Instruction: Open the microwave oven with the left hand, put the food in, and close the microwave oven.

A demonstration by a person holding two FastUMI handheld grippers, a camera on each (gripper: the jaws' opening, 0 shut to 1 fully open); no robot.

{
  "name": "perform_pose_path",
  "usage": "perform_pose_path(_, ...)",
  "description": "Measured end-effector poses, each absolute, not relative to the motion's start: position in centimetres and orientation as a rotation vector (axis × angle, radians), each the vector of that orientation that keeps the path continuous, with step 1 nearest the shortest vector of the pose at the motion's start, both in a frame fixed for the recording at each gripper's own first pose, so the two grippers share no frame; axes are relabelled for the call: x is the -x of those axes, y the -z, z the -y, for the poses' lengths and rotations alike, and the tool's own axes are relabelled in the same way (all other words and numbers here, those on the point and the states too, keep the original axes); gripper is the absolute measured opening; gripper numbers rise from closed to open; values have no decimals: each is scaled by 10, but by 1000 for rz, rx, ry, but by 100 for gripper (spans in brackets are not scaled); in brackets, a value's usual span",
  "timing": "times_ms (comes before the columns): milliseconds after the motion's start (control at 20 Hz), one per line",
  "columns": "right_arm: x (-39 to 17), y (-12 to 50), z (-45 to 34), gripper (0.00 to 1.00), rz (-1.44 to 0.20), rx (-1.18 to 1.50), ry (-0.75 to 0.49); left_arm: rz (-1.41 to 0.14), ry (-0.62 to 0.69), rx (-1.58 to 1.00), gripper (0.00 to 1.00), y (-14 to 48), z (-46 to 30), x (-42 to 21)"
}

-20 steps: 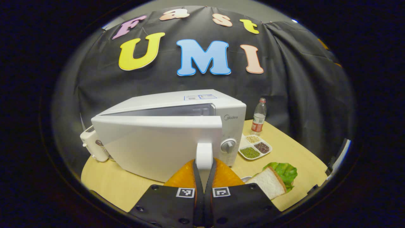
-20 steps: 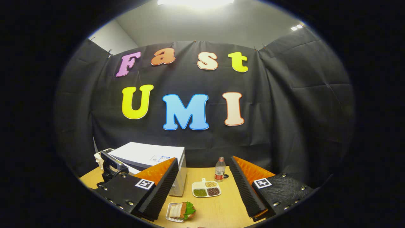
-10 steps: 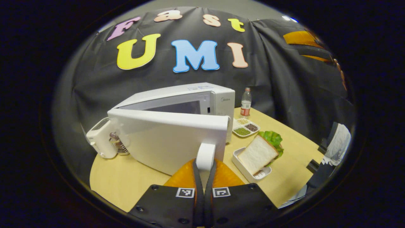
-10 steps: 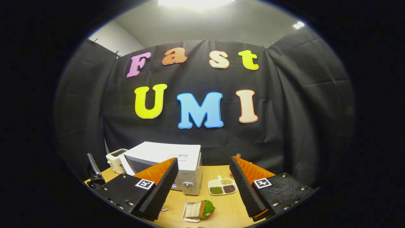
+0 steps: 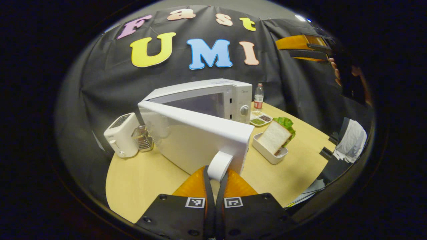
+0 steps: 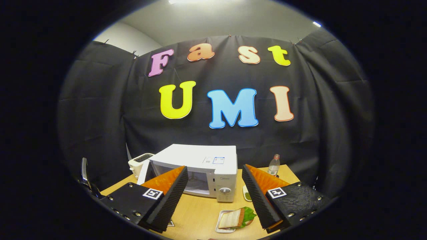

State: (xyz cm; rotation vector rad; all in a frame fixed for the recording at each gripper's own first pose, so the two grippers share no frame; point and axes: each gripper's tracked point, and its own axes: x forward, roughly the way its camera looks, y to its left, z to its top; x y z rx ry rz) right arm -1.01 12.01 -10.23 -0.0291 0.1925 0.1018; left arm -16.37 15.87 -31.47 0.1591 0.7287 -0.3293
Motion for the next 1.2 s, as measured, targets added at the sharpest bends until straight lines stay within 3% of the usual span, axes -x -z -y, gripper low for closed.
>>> perform_pose_path(450, 6, 140, -157, 98, -299, 63, -134, -763, 281, -204, 7, 309, -268, 194)
perform_pose_path(700, 8, 166, -154, 98, -386, 104, -90, -774, 238, -199, 8, 309, -318, 197)
perform_pose_path(1000, 11, 181, -162, 98, -433, 129, -93, -780, 260, -116, 20, 308, -338, 203)
perform_pose_path(1200, 14, 205, -151, 98, -490, 144, -109, -771, 204, -66, 22, 298, -360, 216)
